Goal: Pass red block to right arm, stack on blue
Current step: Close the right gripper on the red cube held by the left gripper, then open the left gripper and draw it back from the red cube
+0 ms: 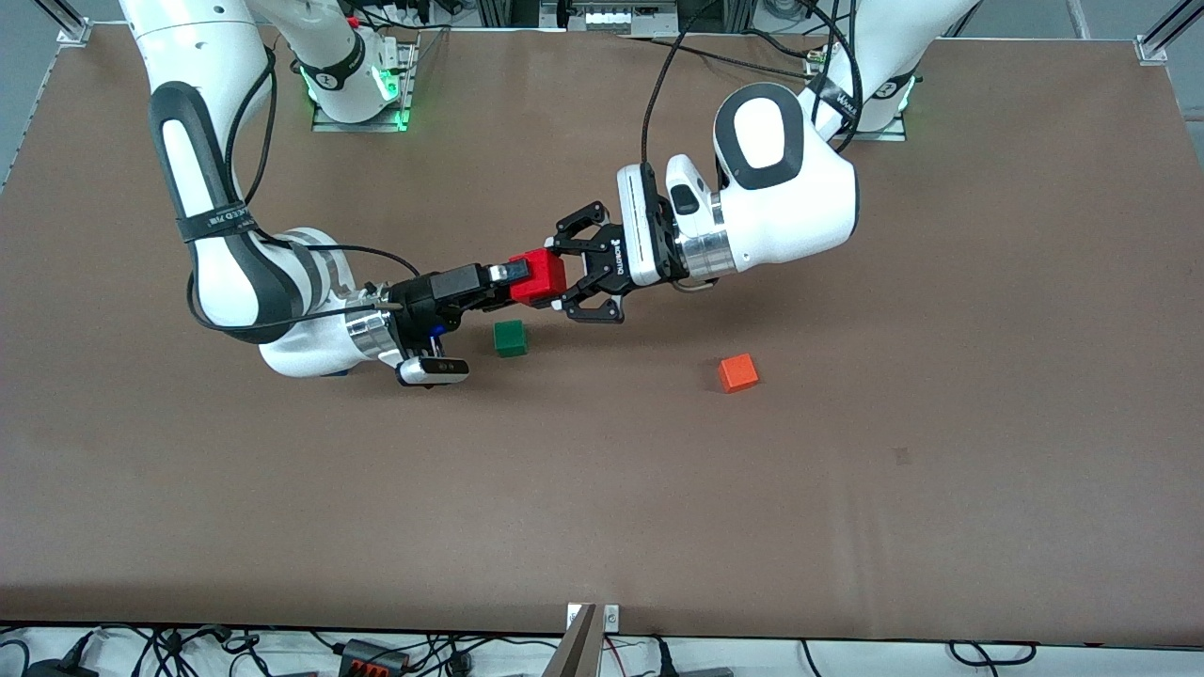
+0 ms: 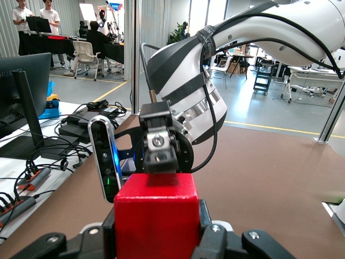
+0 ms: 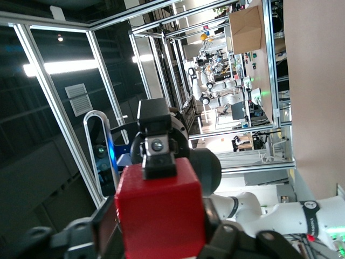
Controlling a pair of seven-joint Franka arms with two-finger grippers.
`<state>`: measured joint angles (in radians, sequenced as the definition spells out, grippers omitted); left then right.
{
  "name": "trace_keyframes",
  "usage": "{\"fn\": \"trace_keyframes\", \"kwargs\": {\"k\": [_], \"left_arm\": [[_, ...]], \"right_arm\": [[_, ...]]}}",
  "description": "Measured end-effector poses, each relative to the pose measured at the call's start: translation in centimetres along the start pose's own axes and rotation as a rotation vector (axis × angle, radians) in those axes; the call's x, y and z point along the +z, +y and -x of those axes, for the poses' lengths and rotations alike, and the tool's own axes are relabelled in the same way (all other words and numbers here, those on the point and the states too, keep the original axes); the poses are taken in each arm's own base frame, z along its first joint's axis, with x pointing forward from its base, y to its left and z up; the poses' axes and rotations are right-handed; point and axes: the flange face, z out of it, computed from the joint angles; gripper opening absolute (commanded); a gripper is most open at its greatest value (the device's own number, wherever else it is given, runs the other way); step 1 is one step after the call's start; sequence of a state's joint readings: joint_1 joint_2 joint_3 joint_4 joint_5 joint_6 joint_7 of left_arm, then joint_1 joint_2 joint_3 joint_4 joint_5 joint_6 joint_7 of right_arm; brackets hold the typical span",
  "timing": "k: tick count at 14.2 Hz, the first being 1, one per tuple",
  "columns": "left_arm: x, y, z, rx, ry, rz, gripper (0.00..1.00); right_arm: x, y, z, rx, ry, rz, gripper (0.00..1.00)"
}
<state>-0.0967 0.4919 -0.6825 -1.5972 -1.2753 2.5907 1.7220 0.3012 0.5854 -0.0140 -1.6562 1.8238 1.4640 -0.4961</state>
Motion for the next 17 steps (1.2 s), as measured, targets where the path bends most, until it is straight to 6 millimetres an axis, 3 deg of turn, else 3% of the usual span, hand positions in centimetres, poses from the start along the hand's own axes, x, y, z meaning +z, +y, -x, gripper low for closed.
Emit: {"fn": "trace_keyframes", "kwargs": {"k": [4,5,6,7,12,17], "left_arm": [[-0.06,-0.04,-0.02,-0.006,0.002,-0.001,0.03],[-0.06,-0.05,-0.02,-0.006,0.002,-0.002,0.10],[-0.06,-0.05,-0.02,-0.006,0.002,-0.002,0.78],[-0.06,-0.05,-0.02,-0.006,0.002,-0.002,1.00],[-0.12,-0.12,0.00,-0.003,0.002,-0.003,1.00],[-0.99,-0.83,0.06,-0.007,0.015,0.030,1.00]], "right_arm": [[0.00,-0.03,-0.03,-0.032,0.001,-0.001,0.09],[0.00,-0.03,-0.03,-0.033,0.001,-0.001,0.09],[0.01,-0.03,-0.03,-0.033,0.001,-0.001,0.09],[0.01,-0.03,-0.04,-0.033,0.001,-0.001,0.09],[0.32,-0.02,0.00,-0.034,-0.004,-0.001,0.00],[0.22,-0.79,-0.25,-0.051,-0.004,0.001,0.00]]}}
